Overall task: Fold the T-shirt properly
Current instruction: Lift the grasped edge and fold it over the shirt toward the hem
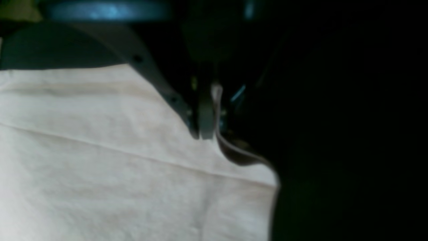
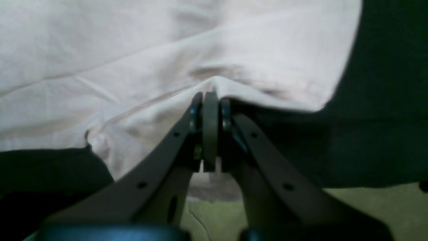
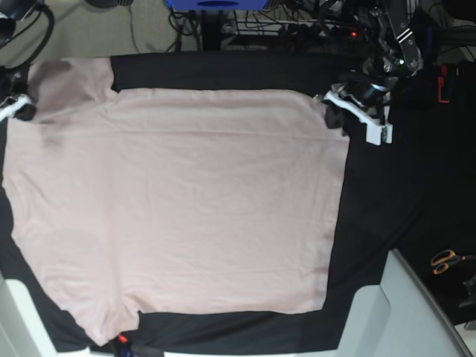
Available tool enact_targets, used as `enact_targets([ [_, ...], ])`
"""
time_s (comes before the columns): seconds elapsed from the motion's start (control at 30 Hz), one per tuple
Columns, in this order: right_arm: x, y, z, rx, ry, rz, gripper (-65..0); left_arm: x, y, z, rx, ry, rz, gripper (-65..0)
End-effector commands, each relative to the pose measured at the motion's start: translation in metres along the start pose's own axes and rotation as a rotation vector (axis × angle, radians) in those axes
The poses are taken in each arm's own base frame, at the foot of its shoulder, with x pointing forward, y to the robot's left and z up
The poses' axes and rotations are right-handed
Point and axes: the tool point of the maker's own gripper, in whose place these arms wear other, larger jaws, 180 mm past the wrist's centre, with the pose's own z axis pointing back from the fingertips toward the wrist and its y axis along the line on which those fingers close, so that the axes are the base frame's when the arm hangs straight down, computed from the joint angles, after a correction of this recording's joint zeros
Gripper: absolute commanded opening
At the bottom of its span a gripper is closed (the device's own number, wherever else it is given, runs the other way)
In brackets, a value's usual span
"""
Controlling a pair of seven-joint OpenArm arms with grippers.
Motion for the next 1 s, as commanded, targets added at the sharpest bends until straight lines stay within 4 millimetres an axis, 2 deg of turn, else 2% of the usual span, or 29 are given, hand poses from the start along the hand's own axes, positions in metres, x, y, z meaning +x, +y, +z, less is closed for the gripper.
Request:
enact_targets([
  [0.0,0.026,-0.005,0.007,-0.008,-0.069,0.023,-64.7,0.015,0.000,0.002,-0.004,-0.047,-0.009,-65.0],
  [0.17,0.054,-0.017,0.011,-0.025,-0.099,0.042,-64.7,0.031,-0.002,-0.004,-0.011,-0.076,-0.015,-65.0],
  [0.4,0.075,-0.024,0.000,-0.001,-0.101,0.008,-64.7,0.066,-0.009,-0.013,-0.027,-0.141,-0.034,-65.0],
  [0.5,0.080,-0.013,-0.011,0.029,-0.068,0.050,-64.7,0.081,-0.012,-0.015,-0.031,-0.170,-0.039,-65.0],
  [0.63,0.088,0.001,-0.020,0.060,-0.073,0.085,-64.7,0.098,-0.005,-0.016,0.016,-0.208,0.006,-65.0],
  [0.97,0.098,0.015,-0.042,0.115,-0.084,0.100,-64.7,0.141,-0.008,-0.019,0.011,-0.281,-0.017,-65.0],
])
